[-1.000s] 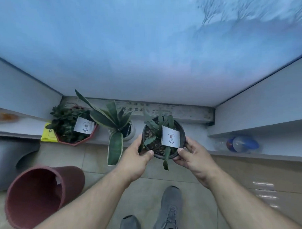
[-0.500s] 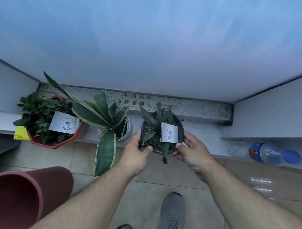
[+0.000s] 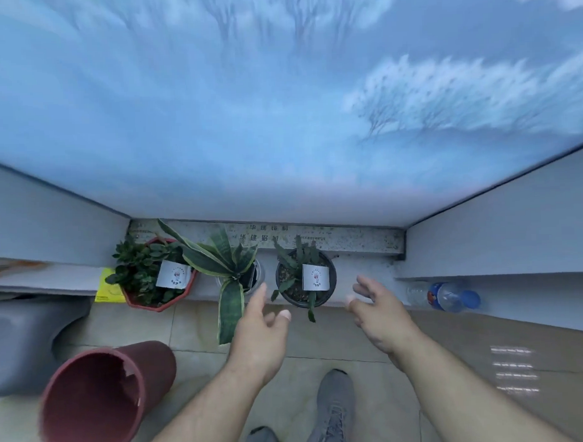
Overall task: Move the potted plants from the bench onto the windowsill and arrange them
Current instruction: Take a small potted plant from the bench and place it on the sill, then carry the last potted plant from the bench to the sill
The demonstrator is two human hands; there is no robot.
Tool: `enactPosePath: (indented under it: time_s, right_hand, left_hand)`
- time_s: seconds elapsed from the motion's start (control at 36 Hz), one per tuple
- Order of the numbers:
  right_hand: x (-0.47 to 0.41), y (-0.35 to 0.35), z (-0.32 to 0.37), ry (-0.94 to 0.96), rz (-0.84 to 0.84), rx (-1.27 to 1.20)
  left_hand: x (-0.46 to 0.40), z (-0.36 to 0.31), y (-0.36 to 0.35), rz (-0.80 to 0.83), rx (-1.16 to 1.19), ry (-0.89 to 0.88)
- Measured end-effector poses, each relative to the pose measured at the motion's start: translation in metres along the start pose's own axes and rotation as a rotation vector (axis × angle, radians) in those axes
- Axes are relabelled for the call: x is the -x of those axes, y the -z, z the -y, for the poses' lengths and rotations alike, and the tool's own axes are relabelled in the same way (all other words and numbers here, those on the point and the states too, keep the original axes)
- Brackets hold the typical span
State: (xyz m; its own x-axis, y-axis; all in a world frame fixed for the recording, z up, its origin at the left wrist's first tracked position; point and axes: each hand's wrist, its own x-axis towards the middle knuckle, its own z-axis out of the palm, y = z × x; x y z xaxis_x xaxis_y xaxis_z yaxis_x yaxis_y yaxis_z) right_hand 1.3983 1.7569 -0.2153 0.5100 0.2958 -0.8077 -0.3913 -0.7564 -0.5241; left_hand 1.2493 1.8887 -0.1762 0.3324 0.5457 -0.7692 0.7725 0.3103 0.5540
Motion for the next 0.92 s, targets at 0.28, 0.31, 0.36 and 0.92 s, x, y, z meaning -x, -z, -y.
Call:
enactPosePath:
  time_s: [0.28, 0.31, 0.36, 0.92]
  right_hand:
    - [0.197, 0.067, 0.104, 0.187, -0.042, -0.119]
    - [0.222, 0.076, 0.114, 0.209, -0.063, -0.145]
    - [0.282, 0.089, 0.134, 0.240, -0.092, -0.201]
    - [0.695, 0.096, 0.038, 0.584, -0.807, -0.785]
  left_hand:
    - [0.164, -0.131, 0.094, -0.021, -0.025, -0.324]
    - [0.185, -0.146, 0.105, -0.037, -0.026, -0.354]
    - [0.231, -0.172, 0.126, -0.029, -0.030, -0.410]
    - [0.544, -0.207, 0.101, 0.697, -0.268, -1.048]
